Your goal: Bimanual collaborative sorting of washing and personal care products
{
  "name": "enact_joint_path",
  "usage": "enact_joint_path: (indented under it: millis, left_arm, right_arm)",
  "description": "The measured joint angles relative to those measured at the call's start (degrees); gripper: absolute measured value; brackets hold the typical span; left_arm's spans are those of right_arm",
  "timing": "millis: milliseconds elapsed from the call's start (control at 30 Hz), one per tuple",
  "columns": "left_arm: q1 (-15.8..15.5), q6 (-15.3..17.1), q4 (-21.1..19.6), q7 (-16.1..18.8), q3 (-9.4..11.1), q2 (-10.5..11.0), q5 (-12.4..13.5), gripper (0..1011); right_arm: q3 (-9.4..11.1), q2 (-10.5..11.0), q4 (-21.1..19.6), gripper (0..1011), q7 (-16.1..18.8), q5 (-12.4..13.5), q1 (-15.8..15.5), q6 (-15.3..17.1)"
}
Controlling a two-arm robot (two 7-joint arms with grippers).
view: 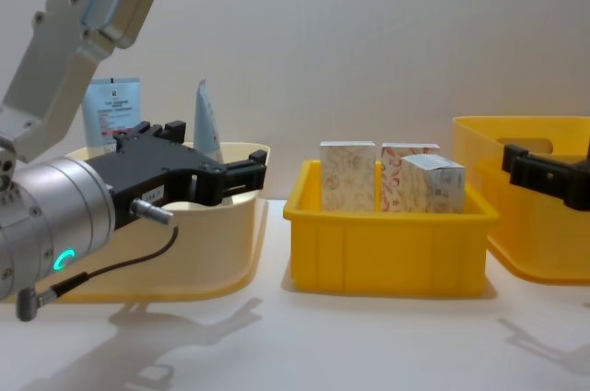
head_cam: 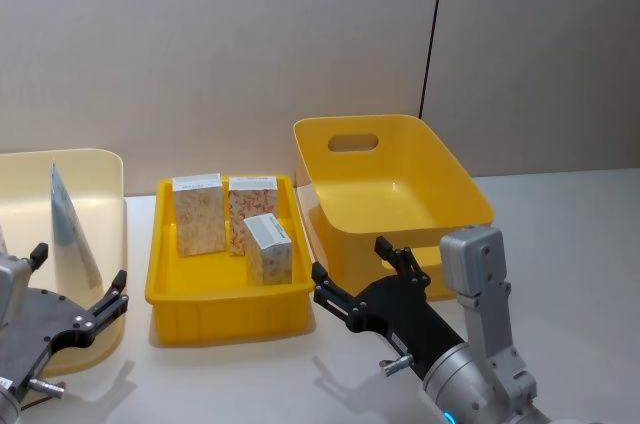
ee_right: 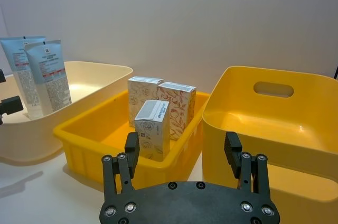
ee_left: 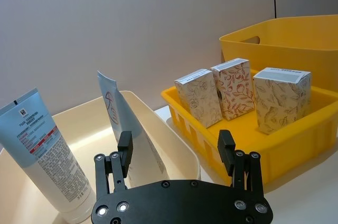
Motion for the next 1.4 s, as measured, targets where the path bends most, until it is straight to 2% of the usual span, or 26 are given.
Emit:
enact_joint_path:
  millis: [1400]
  left_arm:
    - [0.00,0.00,0.00,0.00,0.00,0.00,0.00,1003]
  right_arm:
    - [0.00,0.00,0.00,1001,0.00,0.00,0.00,0.00]
